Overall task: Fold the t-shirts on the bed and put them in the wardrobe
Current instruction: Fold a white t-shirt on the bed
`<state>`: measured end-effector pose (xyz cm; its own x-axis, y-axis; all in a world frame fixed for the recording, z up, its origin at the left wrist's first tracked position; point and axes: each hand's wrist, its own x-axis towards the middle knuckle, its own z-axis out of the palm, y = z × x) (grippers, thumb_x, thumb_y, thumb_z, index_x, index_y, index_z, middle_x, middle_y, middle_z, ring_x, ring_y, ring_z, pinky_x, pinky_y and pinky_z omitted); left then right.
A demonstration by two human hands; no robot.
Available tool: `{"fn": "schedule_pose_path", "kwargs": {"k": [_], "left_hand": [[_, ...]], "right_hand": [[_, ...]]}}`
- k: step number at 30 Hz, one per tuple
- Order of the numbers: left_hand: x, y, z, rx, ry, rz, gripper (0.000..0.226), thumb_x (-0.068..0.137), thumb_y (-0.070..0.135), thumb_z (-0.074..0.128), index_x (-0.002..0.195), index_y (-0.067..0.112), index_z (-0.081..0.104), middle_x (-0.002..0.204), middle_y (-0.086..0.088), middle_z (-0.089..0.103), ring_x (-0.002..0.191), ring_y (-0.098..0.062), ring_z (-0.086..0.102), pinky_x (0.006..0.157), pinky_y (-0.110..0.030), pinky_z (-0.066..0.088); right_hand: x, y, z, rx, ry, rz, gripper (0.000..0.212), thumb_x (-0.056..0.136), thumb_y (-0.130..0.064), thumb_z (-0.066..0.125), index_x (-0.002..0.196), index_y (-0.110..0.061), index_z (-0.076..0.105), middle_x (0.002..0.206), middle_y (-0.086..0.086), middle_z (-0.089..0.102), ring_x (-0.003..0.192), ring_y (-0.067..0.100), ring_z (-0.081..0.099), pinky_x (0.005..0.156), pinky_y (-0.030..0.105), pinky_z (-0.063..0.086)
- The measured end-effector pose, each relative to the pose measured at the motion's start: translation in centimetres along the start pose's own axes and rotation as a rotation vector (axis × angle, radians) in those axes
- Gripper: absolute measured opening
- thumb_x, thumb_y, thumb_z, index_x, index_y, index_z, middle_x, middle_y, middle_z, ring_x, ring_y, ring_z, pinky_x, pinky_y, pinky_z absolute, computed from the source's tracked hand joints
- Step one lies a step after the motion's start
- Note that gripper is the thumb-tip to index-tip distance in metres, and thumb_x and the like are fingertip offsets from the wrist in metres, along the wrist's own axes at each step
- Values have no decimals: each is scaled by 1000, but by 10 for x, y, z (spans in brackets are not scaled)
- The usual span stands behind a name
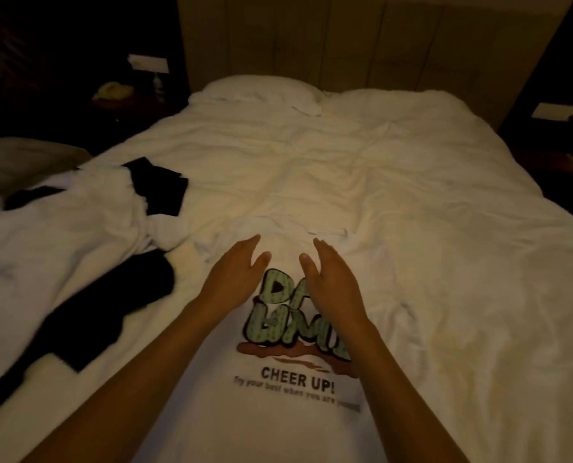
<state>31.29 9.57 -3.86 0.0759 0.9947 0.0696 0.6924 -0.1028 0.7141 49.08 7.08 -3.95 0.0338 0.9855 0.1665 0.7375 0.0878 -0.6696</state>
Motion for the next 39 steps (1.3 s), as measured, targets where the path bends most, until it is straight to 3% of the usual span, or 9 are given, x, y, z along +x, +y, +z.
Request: {"fn": "schedule_pose_path", "kwargs": {"k": [7, 9, 12, 17, 21, 24, 30, 34, 39], "left_hand": [[-9, -84, -42, -162, 17, -350, 51, 103, 40, 39, 143, 9, 43, 147, -11, 45, 132, -29, 44, 104, -33, 34], [-4, -105, -44, -224, 55, -415, 35, 103, 34, 41, 114, 6, 60, 128, -14, 56, 122, -33, 51, 96, -35, 38], [9, -122, -45, -497, 164, -493, 33, 102, 21, 44, 70, 12, 47, 80, -10, 53, 87, -30, 56, 76, -35, 40], [48, -134, -45, -1052, 197, -683, 19, 103, 19, 46, 94, 5, 56, 88, -10, 59, 77, -18, 59, 70, -27, 51], [65, -134, -41, -1069, 54, -671, 23, 102, 10, 44, 89, 1, 61, 89, -17, 65, 77, -24, 62, 74, -32, 53], [72, -147, -30, -978, -31, -625, 28, 97, 11, 52, 106, -9, 67, 103, -26, 68, 87, -30, 64, 81, -37, 53], [70, -162, -16, -1056, -40, -527, 33, 97, 31, 59, 117, 5, 66, 109, -14, 71, 97, -27, 70, 70, -32, 58], [60, -154, -27, -1220, 177, -473, 21, 99, 18, 57, 107, 3, 68, 98, -19, 73, 79, -29, 73, 65, -34, 60], [61, -161, -66, -942, 452, -285, 22, 98, 16, 57, 85, 2, 69, 83, -12, 71, 73, -23, 71, 62, -30, 59]], "right_hand": [[31, -54, 91, -6, -179, -2, 57, 103, -46, 38, 153, -17, 32, 158, 4, 32, 144, 20, 30, 117, 34, 24], [46, -61, 113, -28, -195, -17, 54, 103, -43, 41, 150, -17, 37, 155, 4, 37, 142, 21, 34, 114, 32, 26], [74, -69, 138, -43, -193, -49, 47, 102, -36, 46, 145, -15, 46, 148, 6, 47, 135, 23, 43, 110, 30, 30], [130, -81, 166, -51, -205, -93, 42, 100, -31, 54, 138, -14, 54, 141, 9, 54, 129, 24, 49, 106, 27, 32], [169, -80, 183, -159, -318, -142, 45, 95, -38, 60, 133, -14, 59, 137, 9, 57, 125, 25, 52, 105, 32, 35], [186, -76, 195, -254, -391, -210, 33, 92, -38, 63, 94, -7, 73, 101, 13, 70, 96, 28, 62, 84, 37, 46], [196, -84, 191, 11, -377, -252, 24, 102, -33, 49, 82, -20, 45, 73, 1, 52, 65, 19, 53, 56, 29, 43], [206, -103, 190, 51, -296, -339, 18, 103, -32, 47, 97, -15, 47, 89, 4, 57, 79, 17, 52, 71, 33, 40], [227, -129, 206, 141, -271, -391, 17, 100, -28, 53, 85, -22, 48, 81, -7, 53, 74, 8, 48, 69, 29, 38]]}}
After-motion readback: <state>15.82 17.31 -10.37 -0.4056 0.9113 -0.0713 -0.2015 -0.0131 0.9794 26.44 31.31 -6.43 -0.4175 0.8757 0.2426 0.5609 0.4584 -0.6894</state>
